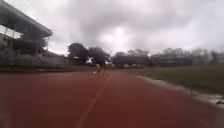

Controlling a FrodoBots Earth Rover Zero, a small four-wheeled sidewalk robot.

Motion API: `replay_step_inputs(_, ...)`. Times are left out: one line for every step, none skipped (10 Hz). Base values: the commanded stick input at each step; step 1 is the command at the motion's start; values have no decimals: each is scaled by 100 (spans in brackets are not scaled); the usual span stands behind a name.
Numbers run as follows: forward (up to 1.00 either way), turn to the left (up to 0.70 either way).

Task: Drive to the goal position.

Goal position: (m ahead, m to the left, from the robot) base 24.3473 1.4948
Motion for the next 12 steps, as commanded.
replay_step_inputs(50,2)
replay_step_inputs(50,2)
replay_step_inputs(50,2)
replay_step_inputs(50,2)
replay_step_inputs(50,2)
replay_step_inputs(50,2)
replay_step_inputs(50,2)
replay_step_inputs(50,2)
replay_step_inputs(50,2)
replay_step_inputs(50,2)
replay_step_inputs(50,2)
replay_step_inputs(50,2)
